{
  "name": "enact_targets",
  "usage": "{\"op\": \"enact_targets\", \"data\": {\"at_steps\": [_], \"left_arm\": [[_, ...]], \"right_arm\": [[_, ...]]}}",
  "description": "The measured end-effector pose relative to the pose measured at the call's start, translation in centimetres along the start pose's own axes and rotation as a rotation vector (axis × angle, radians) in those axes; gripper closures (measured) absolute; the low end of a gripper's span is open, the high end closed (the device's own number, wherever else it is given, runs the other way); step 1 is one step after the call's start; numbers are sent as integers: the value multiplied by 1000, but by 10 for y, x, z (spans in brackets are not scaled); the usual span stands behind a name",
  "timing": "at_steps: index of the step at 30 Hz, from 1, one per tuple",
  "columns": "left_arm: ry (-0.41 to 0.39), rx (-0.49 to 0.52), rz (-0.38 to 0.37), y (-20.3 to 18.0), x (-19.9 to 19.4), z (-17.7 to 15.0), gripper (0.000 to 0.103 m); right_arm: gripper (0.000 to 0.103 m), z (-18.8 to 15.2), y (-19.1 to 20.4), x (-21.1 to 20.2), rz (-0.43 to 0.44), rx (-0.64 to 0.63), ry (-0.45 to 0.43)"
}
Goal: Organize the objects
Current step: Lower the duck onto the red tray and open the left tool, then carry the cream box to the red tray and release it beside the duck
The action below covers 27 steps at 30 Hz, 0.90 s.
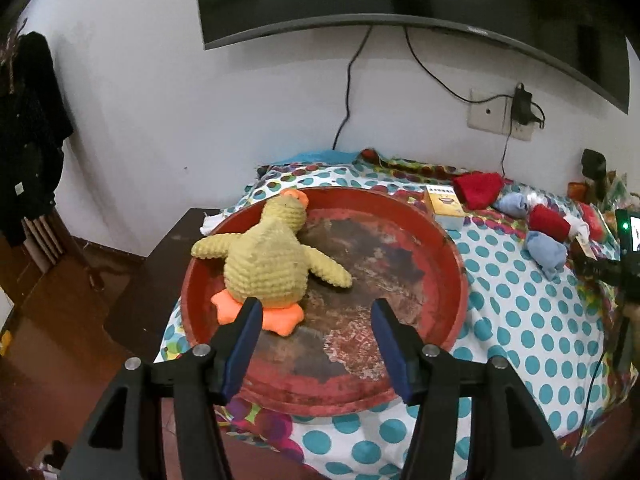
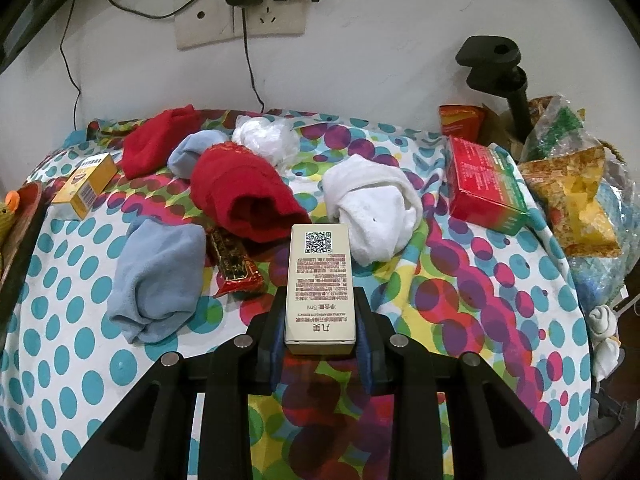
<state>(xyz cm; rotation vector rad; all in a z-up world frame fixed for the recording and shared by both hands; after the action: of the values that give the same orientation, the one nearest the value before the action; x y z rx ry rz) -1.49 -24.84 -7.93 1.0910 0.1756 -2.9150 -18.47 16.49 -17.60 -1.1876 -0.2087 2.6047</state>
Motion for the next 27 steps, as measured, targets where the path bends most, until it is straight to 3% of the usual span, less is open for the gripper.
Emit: {"op": "enact_targets", "data": {"at_steps": [8, 12, 19, 24, 27], "left_arm": [[18, -30, -15, 30, 1, -6, 44], [-10, -49, -35, 46, -2, -6, 44], [-17, -41, 16, 68, 0, -12, 44], [-22, -102, -40, 78, -3, -11, 44], [-33, -115, -26, 86, -7, -10, 44]], "right_arm": [[75, 2, -7, -3, -40, 15, -18], [75, 3, -5, -3, -53, -5, -19], [75, 5, -2, -23, -84, -6, -41], [75, 20, 22, -61, -37, -20, -92], [75, 32, 52, -83, 19, -47, -123]]}}
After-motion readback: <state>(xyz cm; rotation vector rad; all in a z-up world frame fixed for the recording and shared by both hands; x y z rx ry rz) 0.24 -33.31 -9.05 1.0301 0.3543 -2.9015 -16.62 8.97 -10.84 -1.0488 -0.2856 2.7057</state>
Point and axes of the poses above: each gripper's, at about its wrist camera, not at the fingertips, and x roughly the way its jaws point, y to its left, z to its top, the point moved 10 cm from there along x, roughly the way its jaws point, and after that the axes turned 15 degrees about -z, right-handed, at the moved point
